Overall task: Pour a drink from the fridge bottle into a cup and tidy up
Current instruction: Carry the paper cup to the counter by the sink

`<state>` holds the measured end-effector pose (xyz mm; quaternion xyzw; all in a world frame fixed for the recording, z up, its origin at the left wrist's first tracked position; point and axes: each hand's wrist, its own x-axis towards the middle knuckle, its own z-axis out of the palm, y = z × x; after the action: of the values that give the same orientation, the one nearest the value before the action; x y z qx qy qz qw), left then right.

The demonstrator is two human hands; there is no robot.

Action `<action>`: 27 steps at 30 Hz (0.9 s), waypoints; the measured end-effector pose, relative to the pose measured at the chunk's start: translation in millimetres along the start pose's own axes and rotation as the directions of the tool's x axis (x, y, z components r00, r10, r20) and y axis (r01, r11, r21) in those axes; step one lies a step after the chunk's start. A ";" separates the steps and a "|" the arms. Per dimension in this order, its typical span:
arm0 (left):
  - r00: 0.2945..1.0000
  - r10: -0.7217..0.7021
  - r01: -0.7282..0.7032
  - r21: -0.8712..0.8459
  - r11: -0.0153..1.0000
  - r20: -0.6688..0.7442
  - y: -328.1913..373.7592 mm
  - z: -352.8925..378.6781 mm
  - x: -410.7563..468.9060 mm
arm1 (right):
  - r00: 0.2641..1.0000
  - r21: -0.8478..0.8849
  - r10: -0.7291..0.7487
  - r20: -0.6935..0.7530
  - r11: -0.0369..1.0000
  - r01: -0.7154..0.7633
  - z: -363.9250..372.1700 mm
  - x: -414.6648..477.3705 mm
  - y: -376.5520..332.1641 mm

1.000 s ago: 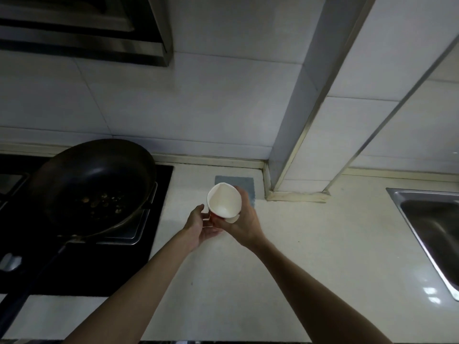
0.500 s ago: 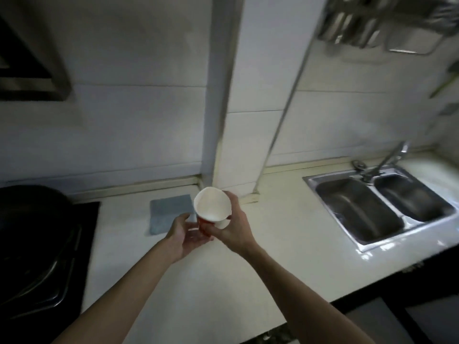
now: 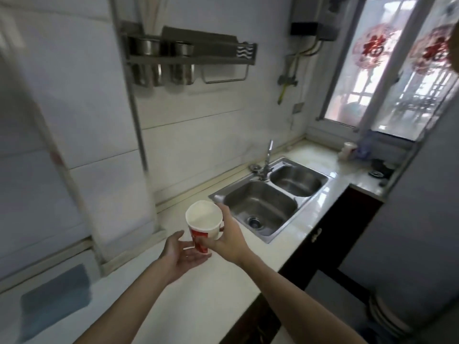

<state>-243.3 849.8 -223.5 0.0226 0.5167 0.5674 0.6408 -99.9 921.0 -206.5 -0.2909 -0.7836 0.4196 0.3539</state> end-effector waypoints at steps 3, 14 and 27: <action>0.999 -0.006 0.003 0.041 0.999 0.053 -8.1 57.7 10.6 | 0.998 -0.018 0.010 -0.064 1.000 -0.011 -55.5 0.6 12.5; 0.960 -0.089 0.030 0.222 0.975 0.264 -55.5 258.2 55.5 | 0.959 -0.101 0.063 -0.276 0.990 -0.094 -251.3 -18.8 59.5; 0.924 -0.236 0.128 0.338 0.933 0.301 -114.5 398.7 123.4 | 0.869 -0.090 0.139 -0.476 0.975 -0.205 -372.4 -40.7 127.8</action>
<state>89.6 1123.9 -187.1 0.1712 0.4826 0.4037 0.7582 241.5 1119.7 -181.5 -0.4756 -0.6734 0.3123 0.4720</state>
